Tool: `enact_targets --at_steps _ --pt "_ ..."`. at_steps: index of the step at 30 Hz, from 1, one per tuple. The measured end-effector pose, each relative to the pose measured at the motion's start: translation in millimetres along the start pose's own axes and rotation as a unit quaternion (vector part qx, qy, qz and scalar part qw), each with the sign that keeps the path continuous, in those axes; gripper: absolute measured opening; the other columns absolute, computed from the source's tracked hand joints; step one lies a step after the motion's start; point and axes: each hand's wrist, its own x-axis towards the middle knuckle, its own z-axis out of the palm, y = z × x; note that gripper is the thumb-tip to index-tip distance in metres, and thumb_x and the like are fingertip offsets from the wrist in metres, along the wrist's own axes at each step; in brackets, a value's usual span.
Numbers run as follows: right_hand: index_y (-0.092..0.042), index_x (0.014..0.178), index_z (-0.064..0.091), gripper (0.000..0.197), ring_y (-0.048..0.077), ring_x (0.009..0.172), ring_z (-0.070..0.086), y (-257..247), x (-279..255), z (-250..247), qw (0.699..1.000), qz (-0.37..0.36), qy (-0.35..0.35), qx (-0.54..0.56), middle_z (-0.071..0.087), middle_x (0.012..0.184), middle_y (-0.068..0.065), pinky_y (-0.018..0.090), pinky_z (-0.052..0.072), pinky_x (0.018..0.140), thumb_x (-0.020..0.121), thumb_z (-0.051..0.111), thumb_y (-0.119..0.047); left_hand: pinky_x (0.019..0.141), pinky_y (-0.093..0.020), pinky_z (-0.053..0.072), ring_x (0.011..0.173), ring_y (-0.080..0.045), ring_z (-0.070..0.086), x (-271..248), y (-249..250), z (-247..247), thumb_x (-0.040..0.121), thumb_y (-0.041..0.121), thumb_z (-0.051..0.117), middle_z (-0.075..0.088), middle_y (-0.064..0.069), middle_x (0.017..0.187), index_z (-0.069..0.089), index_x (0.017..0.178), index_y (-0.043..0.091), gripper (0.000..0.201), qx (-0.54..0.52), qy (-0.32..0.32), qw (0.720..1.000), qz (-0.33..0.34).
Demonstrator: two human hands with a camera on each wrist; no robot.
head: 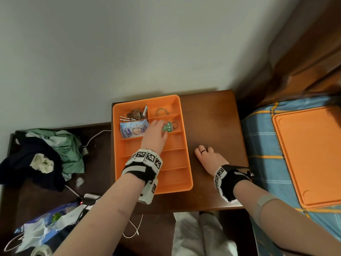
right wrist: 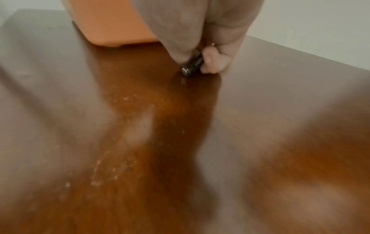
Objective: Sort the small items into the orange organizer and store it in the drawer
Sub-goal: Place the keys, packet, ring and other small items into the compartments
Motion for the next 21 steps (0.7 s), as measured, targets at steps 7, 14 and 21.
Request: enact_targets --at_steps 7,14,21 --pt "-0.002 0.122 0.047 0.031 0.036 0.112 0.053 20.7 1.1 -17.6 0.979 0.071 0.033 0.188 0.048 0.129 0.019 0.040 0.045 0.092 0.092 0.042 -0.001 0.095 -0.032 0.048 0.106 -0.020 0.059 -33.2 1.4 -6.3 0.091 0.008 0.052 0.059 -0.008 0.121 0.056 0.121 0.011 0.031 -0.072 0.041 0.995 -0.061" --pt "-0.007 0.111 0.061 0.026 0.027 0.104 0.059 1.1 3.2 -96.6 0.923 0.053 0.170 0.340 0.064 0.114 0.014 0.032 0.045 0.090 0.086 0.056 -0.008 0.076 -0.023 0.041 0.091 -0.020 0.060 -66.1 -20.4 -29.5 0.091 0.007 0.051 0.058 -0.003 0.098 0.058 0.113 0.008 0.024 -0.105 0.078 0.976 -0.172" --pt "-0.008 0.115 0.059 0.027 0.027 0.105 0.059 -97.2 28.8 -129.2 0.952 -0.106 0.095 0.272 0.059 0.120 0.013 0.026 0.046 0.087 0.089 0.053 -0.008 0.097 -0.038 0.042 0.115 -0.029 0.050 -60.4 -60.6 -59.3 0.089 0.012 0.050 0.053 -0.011 0.126 0.056 0.121 0.012 0.032 -0.002 0.080 0.979 -0.187"
